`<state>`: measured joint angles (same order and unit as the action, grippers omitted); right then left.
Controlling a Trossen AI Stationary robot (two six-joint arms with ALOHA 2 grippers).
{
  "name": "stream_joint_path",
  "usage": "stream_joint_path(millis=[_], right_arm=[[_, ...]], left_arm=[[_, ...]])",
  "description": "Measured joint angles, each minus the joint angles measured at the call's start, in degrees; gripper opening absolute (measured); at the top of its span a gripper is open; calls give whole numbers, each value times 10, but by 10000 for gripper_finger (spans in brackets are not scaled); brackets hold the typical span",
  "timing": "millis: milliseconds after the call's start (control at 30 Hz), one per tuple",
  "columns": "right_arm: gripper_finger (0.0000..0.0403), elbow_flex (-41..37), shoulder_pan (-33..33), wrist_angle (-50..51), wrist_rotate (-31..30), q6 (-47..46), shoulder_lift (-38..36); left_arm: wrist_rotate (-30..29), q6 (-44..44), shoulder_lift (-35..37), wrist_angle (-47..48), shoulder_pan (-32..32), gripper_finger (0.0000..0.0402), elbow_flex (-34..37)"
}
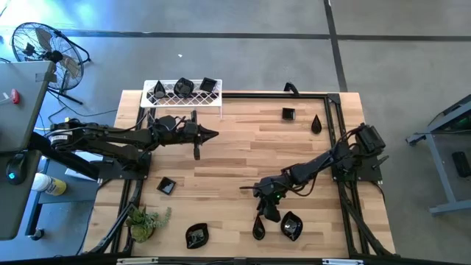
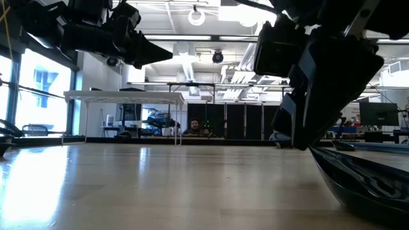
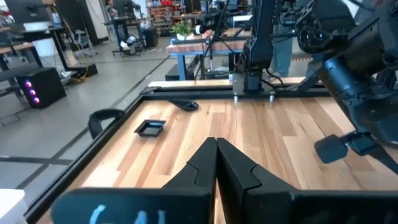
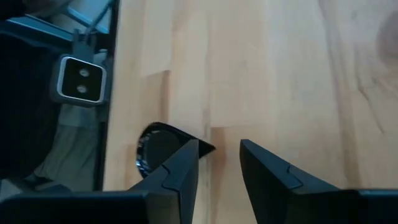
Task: Pick & Place Mini shaped plates
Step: Stack the bottom drop-shaped plate on top of the drop-shaped plates on the shelf
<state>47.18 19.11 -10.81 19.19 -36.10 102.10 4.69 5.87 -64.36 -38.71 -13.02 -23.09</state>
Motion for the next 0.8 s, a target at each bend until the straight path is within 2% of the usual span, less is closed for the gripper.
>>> stream_joint_path(millis=[333,567,667,800], right_arm=[[113,0,2,-11,5,-5,14],[111,0,5,-64,39,-26,52],[98,0,6,-77,43,-28,56],[61,0,6,-76,44,-29,56]], left_arm=[[5,-1,0,3,0,1,0],[8,-2,0,4,0,1,0],[8,-2,0,7,0,1,0],[8,-2,0,7,0,1,0]])
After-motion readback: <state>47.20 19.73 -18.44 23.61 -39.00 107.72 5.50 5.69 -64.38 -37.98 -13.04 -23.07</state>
